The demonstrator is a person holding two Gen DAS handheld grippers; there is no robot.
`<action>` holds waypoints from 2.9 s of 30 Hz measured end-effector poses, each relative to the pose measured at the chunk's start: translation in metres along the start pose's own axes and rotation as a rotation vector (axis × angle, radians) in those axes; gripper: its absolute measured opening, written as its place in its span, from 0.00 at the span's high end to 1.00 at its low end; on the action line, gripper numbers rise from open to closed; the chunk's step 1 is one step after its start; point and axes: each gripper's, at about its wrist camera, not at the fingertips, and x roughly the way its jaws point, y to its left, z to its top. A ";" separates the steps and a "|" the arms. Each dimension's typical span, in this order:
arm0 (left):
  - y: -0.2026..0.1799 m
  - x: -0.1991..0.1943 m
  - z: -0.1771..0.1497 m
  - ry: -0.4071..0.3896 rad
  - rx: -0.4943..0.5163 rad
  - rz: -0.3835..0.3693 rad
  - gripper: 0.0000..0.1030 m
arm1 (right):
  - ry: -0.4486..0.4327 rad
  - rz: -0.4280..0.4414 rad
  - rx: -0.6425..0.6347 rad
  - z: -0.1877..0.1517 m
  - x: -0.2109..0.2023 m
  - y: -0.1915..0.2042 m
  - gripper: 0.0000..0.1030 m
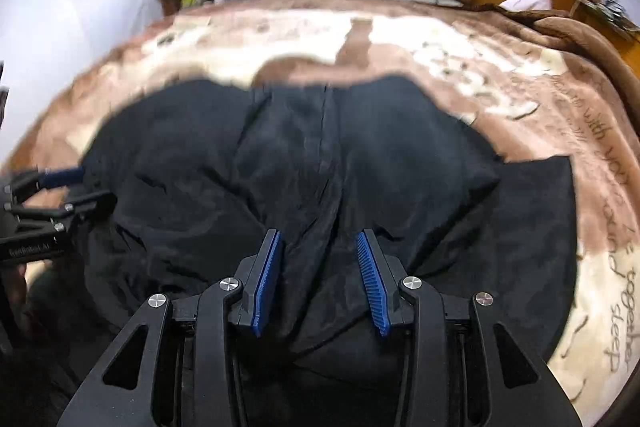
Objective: Fold large clothes
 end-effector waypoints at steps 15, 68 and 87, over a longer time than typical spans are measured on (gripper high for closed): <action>0.011 0.023 -0.007 0.041 -0.122 -0.023 0.09 | 0.055 -0.024 0.024 -0.001 0.012 -0.001 0.61; 0.080 -0.240 -0.199 -0.001 -0.174 -0.089 0.10 | -0.114 -0.039 0.173 -0.171 -0.280 -0.004 0.46; 0.058 -0.164 -0.253 0.210 -0.274 -0.108 0.11 | 0.122 -0.074 0.385 -0.262 -0.212 -0.069 0.29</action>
